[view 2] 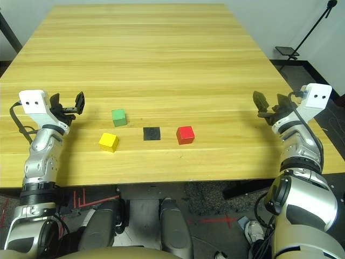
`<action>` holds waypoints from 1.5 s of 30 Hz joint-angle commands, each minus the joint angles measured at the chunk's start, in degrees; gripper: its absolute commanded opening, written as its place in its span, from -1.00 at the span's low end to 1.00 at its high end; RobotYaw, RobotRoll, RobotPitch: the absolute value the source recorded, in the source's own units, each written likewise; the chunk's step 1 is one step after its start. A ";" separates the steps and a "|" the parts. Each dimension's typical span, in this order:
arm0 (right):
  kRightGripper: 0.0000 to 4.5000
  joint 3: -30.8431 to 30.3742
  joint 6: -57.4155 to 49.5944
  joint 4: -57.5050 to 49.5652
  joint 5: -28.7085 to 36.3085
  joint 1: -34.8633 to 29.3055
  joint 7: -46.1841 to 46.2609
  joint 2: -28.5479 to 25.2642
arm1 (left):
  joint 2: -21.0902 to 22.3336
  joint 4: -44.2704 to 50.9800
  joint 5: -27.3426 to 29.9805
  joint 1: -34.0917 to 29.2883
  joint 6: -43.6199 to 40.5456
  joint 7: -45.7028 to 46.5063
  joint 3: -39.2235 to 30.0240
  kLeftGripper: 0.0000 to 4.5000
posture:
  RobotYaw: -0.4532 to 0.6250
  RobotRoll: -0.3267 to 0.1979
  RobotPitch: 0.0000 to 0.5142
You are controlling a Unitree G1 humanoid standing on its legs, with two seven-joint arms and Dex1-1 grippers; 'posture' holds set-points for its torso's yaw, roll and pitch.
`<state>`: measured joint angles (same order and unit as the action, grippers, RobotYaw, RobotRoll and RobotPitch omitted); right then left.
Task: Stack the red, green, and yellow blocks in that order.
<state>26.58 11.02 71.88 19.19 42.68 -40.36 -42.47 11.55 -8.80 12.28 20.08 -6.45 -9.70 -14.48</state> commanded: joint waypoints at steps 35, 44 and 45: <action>1.00 -56.15 1.78 -18.22 -5.94 14.60 -52.14 -1.37 | 31.92 22.14 11.30 -1.06 -19.14 -46.32 15.61 0.99 | 0.41 -0.15 -0.57; 1.00 -60.48 6.43 -11.74 -8.55 17.19 -52.14 2.51 | 31.60 23.24 10.08 -0.97 -20.88 -44.82 16.49 0.99 | 0.50 -0.18 -0.55; 1.00 -60.87 7.05 -11.24 -9.06 17.32 -52.14 2.84 | 31.45 23.40 9.99 -0.93 -21.03 -44.50 16.53 0.99 | 0.52 -0.18 -0.55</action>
<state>-33.36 16.77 59.73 11.26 59.38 -92.15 -39.77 43.24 13.59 22.87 19.36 -26.79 -54.63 1.15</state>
